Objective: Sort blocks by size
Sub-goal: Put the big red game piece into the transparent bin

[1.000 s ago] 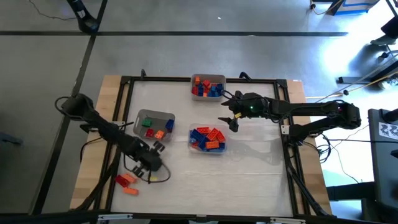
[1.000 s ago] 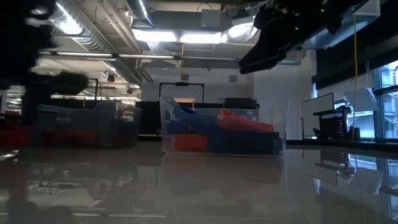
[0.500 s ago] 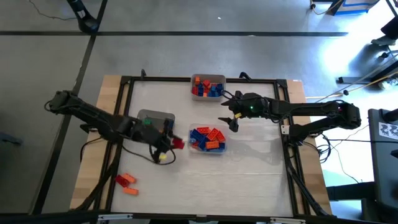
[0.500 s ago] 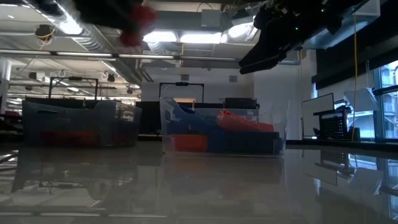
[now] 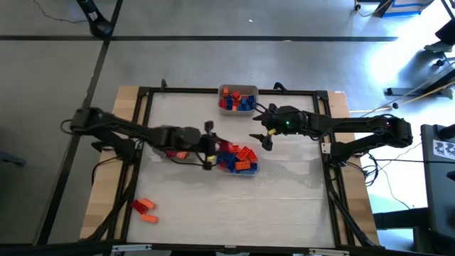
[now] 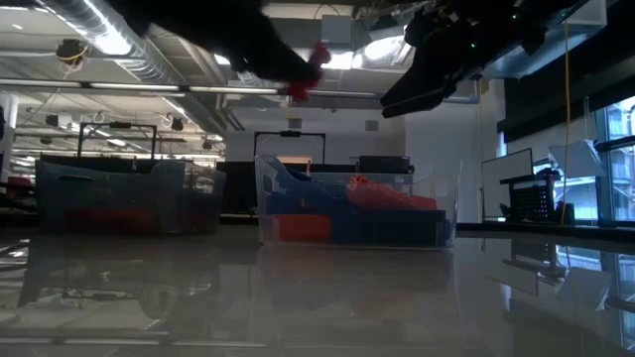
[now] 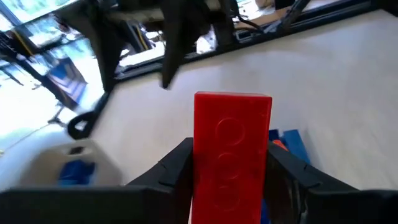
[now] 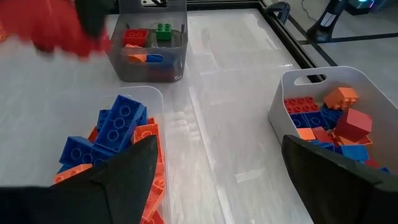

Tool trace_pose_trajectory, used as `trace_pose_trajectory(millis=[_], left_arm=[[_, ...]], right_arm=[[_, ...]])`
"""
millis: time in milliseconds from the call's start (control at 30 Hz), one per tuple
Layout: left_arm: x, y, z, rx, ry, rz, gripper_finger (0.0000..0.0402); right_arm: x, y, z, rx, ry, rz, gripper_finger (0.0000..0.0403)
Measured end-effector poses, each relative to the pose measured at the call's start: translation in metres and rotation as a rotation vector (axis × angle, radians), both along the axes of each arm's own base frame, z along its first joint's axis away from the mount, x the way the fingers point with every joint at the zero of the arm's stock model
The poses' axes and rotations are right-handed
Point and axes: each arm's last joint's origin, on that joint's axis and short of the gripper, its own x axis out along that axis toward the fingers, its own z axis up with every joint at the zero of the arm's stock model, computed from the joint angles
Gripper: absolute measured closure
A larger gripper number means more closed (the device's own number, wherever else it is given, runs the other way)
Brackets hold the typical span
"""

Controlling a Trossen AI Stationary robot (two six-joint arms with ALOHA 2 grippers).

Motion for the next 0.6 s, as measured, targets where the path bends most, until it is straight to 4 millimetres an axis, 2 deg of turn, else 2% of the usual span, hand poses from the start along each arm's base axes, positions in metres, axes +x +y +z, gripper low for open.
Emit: trace_pose_trajectory(millis=[167,300,433,600], left_arm=[[0.028,0.006,-0.031,-0.031,-0.030,0.014,0.0269],[0.040,0.011,-0.051,-0.045,-0.035,0.033,0.0267],[0.044,0.011,-0.063,-0.067,-0.018,0.047,0.0257],[0.043,0.013,-0.061,-0.086,-0.028,0.058,0.0225]], right_arm=[[0.000,0.000,0.000,0.000,0.000,0.000,0.0062],[0.000,0.000,0.000,0.000,0.000,0.000,0.0062],[0.000,0.000,0.000,0.000,0.000,0.000,0.0062],[0.000,0.000,0.001,-0.004,-0.007,0.001,0.0062]])
